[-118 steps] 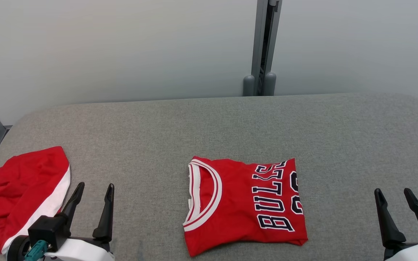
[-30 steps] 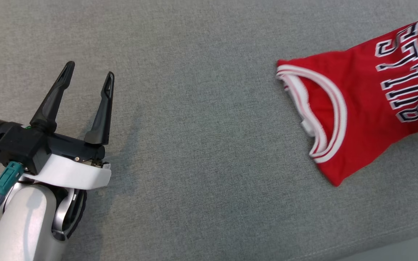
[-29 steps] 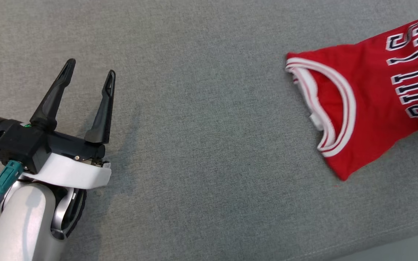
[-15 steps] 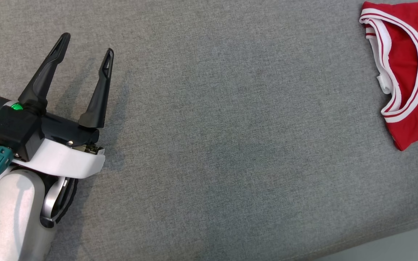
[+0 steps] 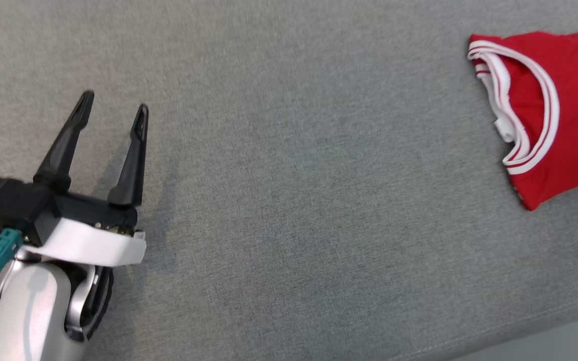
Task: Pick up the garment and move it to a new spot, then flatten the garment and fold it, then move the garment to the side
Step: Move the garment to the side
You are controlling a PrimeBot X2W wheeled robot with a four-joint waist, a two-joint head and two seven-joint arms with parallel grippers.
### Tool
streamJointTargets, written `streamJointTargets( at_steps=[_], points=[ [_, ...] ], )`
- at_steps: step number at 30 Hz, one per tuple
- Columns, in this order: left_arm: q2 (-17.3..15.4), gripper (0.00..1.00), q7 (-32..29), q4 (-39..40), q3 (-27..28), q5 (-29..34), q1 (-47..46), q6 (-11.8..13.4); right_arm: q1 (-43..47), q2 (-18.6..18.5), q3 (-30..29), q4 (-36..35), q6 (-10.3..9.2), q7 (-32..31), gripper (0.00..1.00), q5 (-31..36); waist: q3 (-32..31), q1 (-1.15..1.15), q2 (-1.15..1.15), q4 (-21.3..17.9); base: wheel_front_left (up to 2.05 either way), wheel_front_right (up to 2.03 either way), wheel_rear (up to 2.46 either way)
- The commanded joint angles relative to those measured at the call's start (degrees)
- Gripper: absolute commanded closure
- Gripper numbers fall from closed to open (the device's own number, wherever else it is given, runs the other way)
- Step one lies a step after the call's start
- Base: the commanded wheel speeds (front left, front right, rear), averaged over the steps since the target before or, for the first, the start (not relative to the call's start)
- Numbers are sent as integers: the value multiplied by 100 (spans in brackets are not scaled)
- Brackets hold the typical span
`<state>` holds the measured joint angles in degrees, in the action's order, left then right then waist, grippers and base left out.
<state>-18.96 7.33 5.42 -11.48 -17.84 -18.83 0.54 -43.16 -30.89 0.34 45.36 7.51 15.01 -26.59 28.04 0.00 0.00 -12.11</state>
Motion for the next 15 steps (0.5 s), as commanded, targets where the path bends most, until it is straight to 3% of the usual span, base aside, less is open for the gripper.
streamJointTargets(
  at_steps=[1,8,15],
  points=[
    [15,0,64,-59,52,-62,134,55,278,121,-99,-268,-3,27,0,159,-354,0,0,2,0,0,0],
    [222,0,289,-305,124,-273,686,225,1387,915,-322,-1735,-3,23,0,793,-1025,0,0,190,0,0,0],
    [459,0,504,-705,55,-482,1094,203,2596,1807,-225,-3183,-3,-391,0,1324,-1701,0,0,633,0,0,0]
  ],
)
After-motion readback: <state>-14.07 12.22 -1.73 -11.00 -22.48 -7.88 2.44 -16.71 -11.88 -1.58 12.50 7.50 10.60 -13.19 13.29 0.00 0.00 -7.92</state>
